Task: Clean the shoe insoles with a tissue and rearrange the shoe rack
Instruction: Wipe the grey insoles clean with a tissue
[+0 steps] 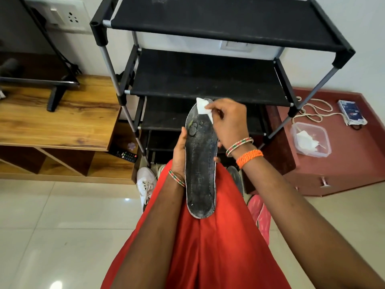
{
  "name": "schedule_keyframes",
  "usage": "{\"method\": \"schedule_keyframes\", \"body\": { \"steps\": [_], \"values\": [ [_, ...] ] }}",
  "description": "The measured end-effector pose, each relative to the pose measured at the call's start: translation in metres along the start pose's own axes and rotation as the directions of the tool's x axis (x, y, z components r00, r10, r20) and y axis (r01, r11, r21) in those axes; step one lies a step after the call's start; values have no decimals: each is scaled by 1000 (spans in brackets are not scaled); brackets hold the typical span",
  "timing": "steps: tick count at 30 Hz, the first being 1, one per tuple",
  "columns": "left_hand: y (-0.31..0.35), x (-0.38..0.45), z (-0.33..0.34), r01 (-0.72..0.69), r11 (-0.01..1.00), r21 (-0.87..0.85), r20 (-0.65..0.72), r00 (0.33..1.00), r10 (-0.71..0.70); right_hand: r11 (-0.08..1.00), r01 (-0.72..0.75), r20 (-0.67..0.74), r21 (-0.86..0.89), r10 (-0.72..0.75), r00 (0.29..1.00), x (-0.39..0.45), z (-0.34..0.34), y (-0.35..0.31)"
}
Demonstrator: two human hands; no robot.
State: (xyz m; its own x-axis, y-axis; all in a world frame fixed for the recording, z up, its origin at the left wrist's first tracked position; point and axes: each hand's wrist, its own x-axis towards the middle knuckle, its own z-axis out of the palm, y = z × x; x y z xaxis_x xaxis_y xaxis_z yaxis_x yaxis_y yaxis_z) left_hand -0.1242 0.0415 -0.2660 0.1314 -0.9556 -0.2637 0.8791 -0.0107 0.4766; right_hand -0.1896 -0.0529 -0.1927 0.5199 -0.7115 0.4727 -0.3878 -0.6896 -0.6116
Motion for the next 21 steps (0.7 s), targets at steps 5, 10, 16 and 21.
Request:
{"method": "schedule_keyframes", "body": {
  "steps": [5, 10, 16, 21],
  "values": [
    [-3, -2, 0, -3, 996, -91, 40, 999, 7, 971, 199, 248, -133, -162, 955, 2, 9, 5],
    [-1, -2, -1, -53, 996, -73, -56, 997, 49, 960, 260, 346, -105, -210, 915, -18, 17, 3],
    [-5, 2, -4, -16, 999, -37, -30, 999, 15, 985, 124, 302, -118, -83, 950, -7, 10, 13],
    [-8, 0, -7, -18, 999, -49, -49, 999, 16, 991, 122, 324, -52, -99, 941, -26, 14, 0]
  ]
}}
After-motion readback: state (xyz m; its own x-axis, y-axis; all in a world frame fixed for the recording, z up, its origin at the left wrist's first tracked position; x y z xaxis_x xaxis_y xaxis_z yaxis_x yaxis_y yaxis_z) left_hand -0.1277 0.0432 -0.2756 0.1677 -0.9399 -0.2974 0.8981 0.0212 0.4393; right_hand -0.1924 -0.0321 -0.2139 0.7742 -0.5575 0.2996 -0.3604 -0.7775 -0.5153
